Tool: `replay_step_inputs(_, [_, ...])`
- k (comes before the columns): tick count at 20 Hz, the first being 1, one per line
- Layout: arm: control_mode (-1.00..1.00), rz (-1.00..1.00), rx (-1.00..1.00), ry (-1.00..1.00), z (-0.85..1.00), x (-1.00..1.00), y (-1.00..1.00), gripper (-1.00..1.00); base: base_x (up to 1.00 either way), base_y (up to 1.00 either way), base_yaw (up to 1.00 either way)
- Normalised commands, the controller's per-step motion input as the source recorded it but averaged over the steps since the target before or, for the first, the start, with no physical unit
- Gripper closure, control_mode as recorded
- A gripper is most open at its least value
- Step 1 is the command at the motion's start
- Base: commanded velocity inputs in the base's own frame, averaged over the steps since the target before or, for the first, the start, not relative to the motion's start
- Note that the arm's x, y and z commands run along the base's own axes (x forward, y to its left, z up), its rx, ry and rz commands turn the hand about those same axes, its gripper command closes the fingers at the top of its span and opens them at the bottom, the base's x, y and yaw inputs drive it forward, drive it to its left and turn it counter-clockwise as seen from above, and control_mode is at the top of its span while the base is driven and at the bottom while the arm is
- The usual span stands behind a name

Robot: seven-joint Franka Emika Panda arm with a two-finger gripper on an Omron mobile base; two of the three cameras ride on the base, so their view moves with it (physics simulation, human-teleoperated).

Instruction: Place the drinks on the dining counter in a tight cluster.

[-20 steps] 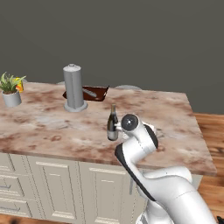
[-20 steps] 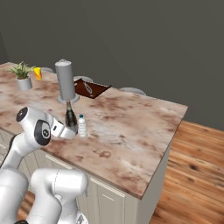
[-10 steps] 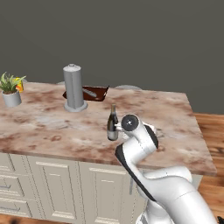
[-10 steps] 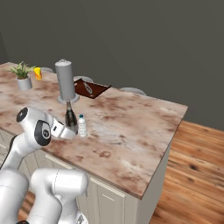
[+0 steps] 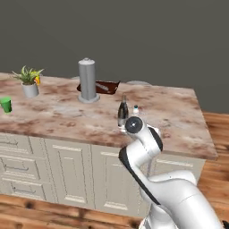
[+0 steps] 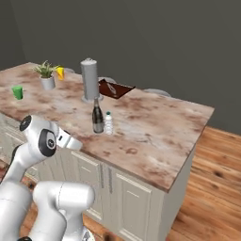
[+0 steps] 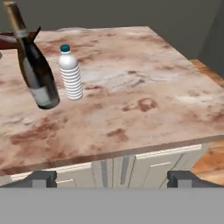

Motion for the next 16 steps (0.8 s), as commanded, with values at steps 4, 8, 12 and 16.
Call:
replay_step_inputs(4, [1.00, 0.00, 0.00, 0.00, 0.00, 0.00, 0.00, -1.00, -0.45, 0.13, 0.73])
replay_step_inputs(8, [1.00, 0.00, 0.00, 0.00, 0.00, 0.00, 0.00, -1.00, -0.13, 0.02, 0.99])
replay_step_inputs(12, [1.00, 0.00, 0.00, 0.00, 0.00, 0.00, 0.00, -1.00, -0.07, 0.00, 1.00])
replay_step_inputs(16, [1.00, 0.00, 0.00, 0.00, 0.00, 0.00, 0.00, -1.00, -0.04, 0.00, 1.00])
